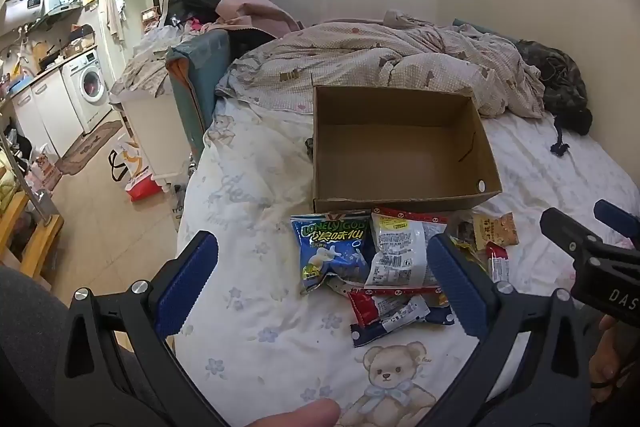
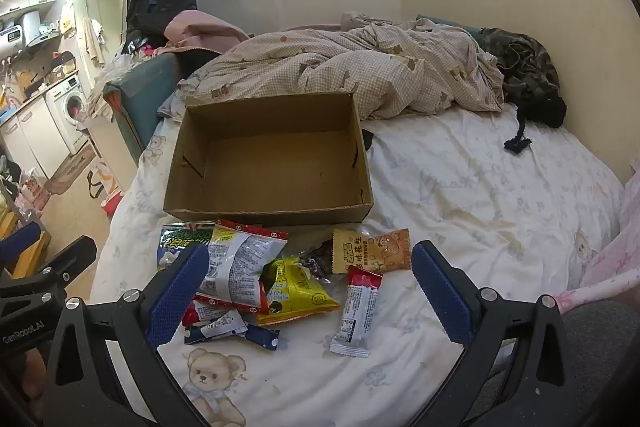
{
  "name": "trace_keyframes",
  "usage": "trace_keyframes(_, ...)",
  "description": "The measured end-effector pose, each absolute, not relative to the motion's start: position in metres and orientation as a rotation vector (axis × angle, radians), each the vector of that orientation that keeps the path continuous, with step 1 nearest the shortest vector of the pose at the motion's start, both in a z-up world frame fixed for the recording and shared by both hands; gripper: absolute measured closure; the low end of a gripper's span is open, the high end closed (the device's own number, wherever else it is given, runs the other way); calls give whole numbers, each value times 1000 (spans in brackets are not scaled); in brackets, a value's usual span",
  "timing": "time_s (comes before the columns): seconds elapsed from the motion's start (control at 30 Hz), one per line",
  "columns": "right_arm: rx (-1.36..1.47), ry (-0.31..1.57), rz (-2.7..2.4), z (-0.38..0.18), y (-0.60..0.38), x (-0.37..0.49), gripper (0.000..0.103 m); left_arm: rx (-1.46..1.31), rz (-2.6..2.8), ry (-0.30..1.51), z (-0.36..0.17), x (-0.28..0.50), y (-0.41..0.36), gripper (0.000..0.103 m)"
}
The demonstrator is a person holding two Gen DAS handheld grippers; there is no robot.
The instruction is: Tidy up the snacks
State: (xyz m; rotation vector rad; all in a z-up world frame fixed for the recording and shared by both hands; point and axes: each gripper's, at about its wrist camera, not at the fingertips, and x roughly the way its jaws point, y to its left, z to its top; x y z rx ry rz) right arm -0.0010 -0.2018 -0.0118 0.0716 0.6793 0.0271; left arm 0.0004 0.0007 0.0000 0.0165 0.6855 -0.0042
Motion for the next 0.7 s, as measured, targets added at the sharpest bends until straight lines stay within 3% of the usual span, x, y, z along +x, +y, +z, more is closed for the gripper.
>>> trace_keyframes(0.7,93,690,29,-14,-203,1,0,14,13,679,0,0,1,0)
